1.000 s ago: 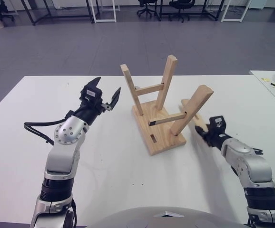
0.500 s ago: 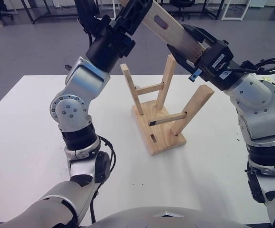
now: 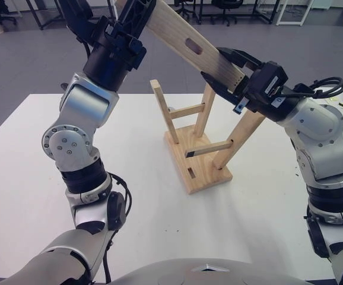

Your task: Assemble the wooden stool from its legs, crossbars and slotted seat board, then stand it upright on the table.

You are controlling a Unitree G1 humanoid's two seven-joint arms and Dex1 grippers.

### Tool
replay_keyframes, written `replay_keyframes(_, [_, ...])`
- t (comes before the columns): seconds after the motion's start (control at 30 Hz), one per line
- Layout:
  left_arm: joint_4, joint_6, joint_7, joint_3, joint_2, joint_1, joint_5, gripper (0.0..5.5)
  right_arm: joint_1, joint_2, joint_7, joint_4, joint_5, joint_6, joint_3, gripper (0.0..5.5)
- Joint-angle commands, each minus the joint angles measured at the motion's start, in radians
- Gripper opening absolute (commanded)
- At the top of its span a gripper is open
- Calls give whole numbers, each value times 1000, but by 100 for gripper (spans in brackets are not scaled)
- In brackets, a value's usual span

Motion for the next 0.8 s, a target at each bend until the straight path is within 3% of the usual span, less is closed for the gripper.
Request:
replay_keyframes(0.03, [-16, -19, -2, -4, 29, 22, -15, 105, 7, -18, 22, -19, 18, 65, -17, 268])
replay_keyframes(0.27, [-58, -54, -7, 107, 188, 75, -21, 103, 11, -139, -76, 187, -217, 42, -101, 402])
replay_keyframes(0.43, [-169, -20, -22, 15, 264, 292, 101, 103, 192, -163, -62, 392, -356, -8, 3, 402])
replay_keyframes(0.57, [-223, -24, -24, -62, 288, 458, 255, 103, 348, -140, -31, 498, -457, -149, 170, 402])
replay_keyframes(0.63, [-243, -21, 0, -69, 269, 505, 262, 103, 405, -128, 2, 478, -483, -181, 234, 402])
replay_keyframes(0.8, [-291, 1, 136, -32, 232, 636, 250, 103, 489, -90, 97, 319, -401, -169, 271, 402])
